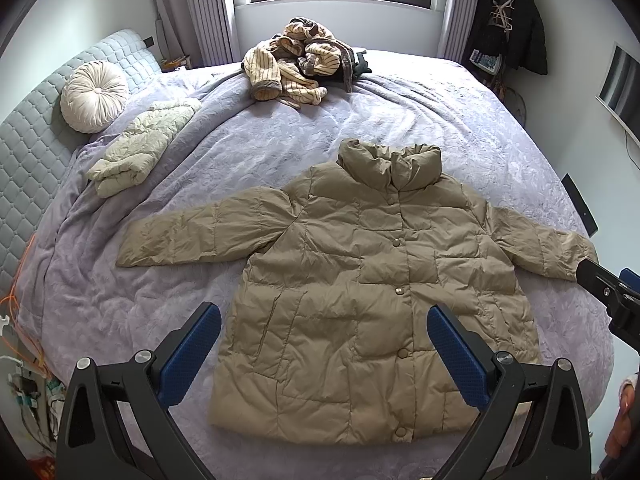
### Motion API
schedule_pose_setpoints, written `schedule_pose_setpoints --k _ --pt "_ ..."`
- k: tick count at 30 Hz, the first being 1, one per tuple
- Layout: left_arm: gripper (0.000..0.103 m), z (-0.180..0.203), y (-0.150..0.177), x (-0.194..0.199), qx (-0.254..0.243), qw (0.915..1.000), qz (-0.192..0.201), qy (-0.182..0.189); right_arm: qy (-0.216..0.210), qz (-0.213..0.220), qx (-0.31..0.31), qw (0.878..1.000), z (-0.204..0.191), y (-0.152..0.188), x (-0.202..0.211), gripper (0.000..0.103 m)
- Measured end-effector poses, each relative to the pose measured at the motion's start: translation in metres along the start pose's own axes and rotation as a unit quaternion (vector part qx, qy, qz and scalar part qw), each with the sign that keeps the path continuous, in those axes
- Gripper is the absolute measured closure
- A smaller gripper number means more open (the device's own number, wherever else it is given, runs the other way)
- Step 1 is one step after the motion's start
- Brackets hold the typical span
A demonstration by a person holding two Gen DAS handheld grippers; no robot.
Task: Fold large clothes
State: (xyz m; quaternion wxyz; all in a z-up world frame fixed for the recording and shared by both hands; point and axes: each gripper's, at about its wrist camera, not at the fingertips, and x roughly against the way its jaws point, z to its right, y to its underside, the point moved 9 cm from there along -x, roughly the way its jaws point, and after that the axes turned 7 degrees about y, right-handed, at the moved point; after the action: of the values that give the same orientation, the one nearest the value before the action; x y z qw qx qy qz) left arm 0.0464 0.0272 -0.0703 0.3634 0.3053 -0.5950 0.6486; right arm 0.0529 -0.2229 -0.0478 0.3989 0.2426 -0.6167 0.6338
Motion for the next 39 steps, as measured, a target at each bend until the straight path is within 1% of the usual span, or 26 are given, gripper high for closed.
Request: schedule_pose_setpoints --k 16,22,26,29,31,36,39 --pt "0.0 0.001 0.001 -0.001 0.001 1.0 -0.003 0.001 0.0 -0.002 0.001 1.0 0.0 -0.001 0.0 0.0" --pt "0.0 0.0 0.006 -0.007 0.005 0.9999 -0.01 0.003 -0.001 -0.009 0.003 1.0 -0.007 0.013 -0.002 0.0" --pt "0.0 -0.005 0.005 -0.01 0.006 0.9998 -0.017 0.004 -0.002 -0.017 0.003 1.0 -0.009 0.01 -0.007 0.0" --pt "0.0 -0.014 0.003 -0.016 0.016 0.9994 -0.028 0.01 -0.006 -0.024 0.004 1.0 -0.012 0.008 -0.009 0.0" --pt "0.0 -0.024 0.003 -0.02 0.024 0.9991 -0.035 0.008 -0.016 -0.037 0.001 0.999 -0.016 0.01 -0.015 0.0" --pt "0.0 -0.061 0.005 -0.034 0.054 0.9969 -0.054 -0.021 -0.044 -0.072 -0.005 0.996 -0.031 0.012 -0.031 0.0" --pt "0.0 -0.085 0.006 -0.045 0.071 0.9953 -0.063 -0.021 -0.065 -0.105 -0.003 0.992 -0.048 0.019 -0.044 0.0"
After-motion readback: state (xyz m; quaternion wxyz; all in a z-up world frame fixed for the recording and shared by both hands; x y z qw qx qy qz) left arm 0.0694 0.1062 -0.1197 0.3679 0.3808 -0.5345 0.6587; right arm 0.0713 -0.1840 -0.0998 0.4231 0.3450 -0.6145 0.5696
